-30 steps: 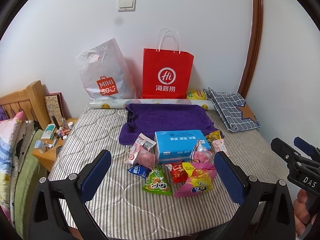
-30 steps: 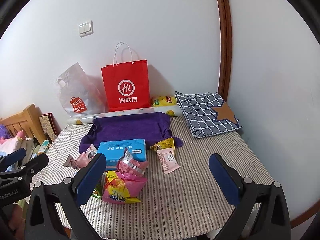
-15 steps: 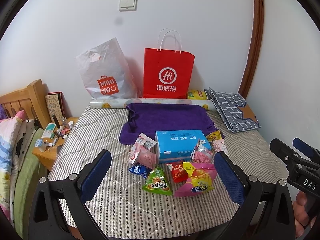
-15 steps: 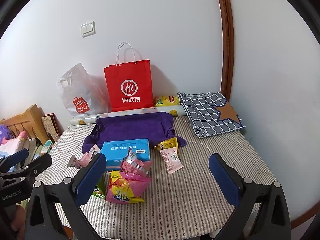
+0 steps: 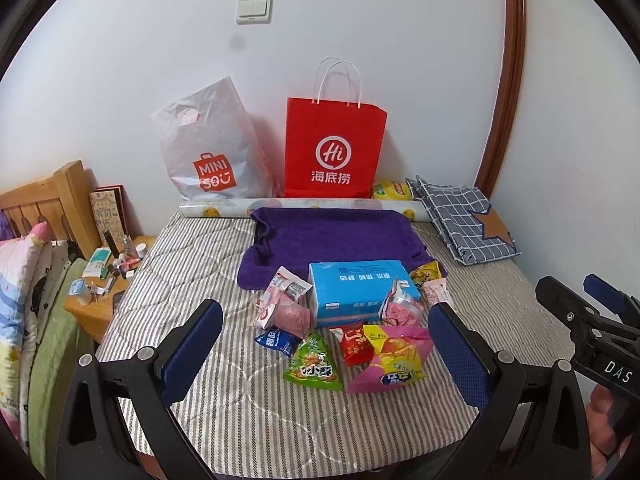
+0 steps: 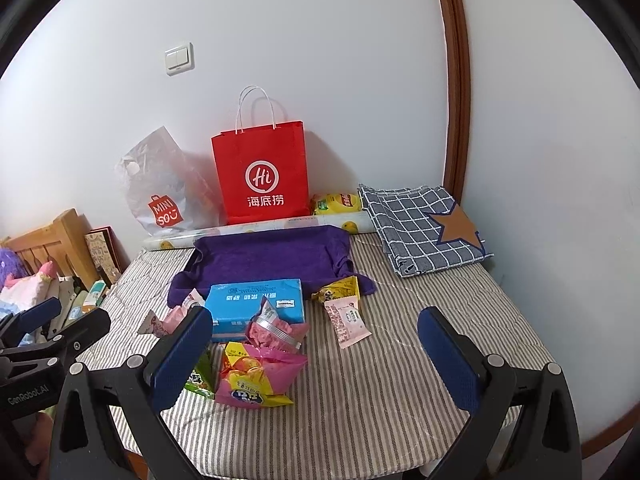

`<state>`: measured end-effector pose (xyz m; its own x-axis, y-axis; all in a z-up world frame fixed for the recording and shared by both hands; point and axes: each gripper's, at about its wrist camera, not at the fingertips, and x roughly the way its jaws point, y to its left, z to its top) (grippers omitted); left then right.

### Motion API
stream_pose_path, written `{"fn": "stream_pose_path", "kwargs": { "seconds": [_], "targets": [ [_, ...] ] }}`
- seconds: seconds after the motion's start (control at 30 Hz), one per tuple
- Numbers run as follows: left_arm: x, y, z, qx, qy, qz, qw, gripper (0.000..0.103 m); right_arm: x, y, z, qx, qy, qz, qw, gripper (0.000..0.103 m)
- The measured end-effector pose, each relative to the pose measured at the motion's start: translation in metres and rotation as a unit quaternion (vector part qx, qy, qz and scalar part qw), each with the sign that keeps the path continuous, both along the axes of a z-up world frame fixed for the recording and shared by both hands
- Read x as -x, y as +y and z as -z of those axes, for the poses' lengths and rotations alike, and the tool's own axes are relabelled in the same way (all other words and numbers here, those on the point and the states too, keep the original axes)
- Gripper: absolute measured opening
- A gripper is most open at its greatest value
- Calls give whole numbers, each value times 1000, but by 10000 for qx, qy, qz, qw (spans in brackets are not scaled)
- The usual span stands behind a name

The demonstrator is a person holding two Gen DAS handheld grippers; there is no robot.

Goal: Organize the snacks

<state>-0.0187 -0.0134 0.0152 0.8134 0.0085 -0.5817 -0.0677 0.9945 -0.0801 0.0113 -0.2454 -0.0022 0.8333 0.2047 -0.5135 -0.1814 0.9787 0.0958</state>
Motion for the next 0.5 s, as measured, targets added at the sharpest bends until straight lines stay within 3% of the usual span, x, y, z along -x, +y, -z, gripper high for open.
{"fn": "stream_pose_path", "kwargs": {
  "seconds": [0.5],
  "targets": [
    [0,1,2,32,-3,43,10000,102,-1,3,0,-26,-30,-27,10000,103]
  ]
}}
